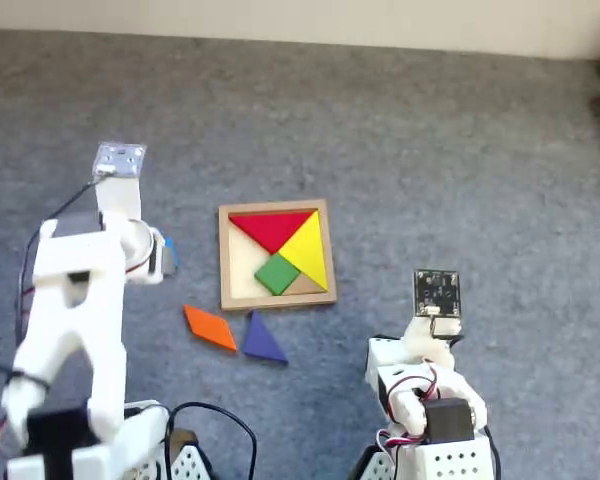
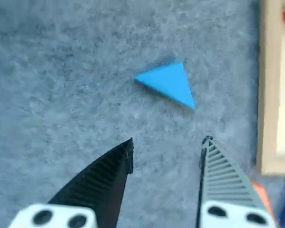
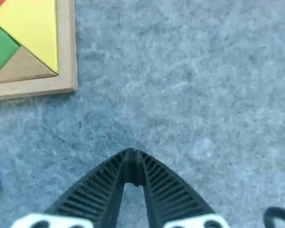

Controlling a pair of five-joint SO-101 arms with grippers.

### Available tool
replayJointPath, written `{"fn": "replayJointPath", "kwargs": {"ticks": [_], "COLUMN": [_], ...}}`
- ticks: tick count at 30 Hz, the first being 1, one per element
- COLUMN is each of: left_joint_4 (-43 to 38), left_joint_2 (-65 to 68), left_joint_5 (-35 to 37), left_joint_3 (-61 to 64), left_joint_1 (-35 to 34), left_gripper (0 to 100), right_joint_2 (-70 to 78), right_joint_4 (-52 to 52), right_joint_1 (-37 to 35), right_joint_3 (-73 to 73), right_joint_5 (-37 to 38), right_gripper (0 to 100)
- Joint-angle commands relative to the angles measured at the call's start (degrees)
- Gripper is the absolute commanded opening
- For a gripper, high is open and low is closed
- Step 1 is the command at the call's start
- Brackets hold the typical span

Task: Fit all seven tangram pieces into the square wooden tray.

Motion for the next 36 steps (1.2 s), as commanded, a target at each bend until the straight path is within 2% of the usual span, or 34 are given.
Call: {"fn": "replayJointPath", "kwargs": {"ticks": [1, 9, 16, 26, 28, 33, 36], "left_joint_4": [-0.5, -0.5, -0.5, -0.5, -0.5, -0.9, -0.8], "left_joint_2": [6.2, 21.9, 30.9, 35.1, 35.3, 35.4, 35.5], "left_joint_5": [8.6, 27.8, 38.3, 39.6, 39.6, 39.3, 39.3], "left_joint_3": [-7.4, -18.0, -23.8, -26.8, -26.9, -26.9, -26.9], "left_joint_1": [-0.6, -0.6, -0.6, -0.6, -0.6, -0.7, -0.6], "left_gripper": [23, 23, 23, 22, 19, 3, 1], "right_joint_2": [-0.7, -0.7, -0.7, -0.7, -0.7, -0.7, -0.7], "right_joint_4": [0.5, 0.5, 0.5, 0.5, 0.5, 0.5, 0.5], "right_joint_1": [1.1, 1.1, 1.1, 1.1, 1.1, 1.1, 1.1], "right_joint_3": [8.4, 8.4, 8.4, 8.4, 8.4, 8.4, 8.4], "right_joint_5": [-0.7, -0.7, -0.7, -0.7, -0.7, -0.7, -0.7], "right_gripper": [0.6, 0.6, 0.6, 0.6, 0.6, 0.6, 0.6]}}
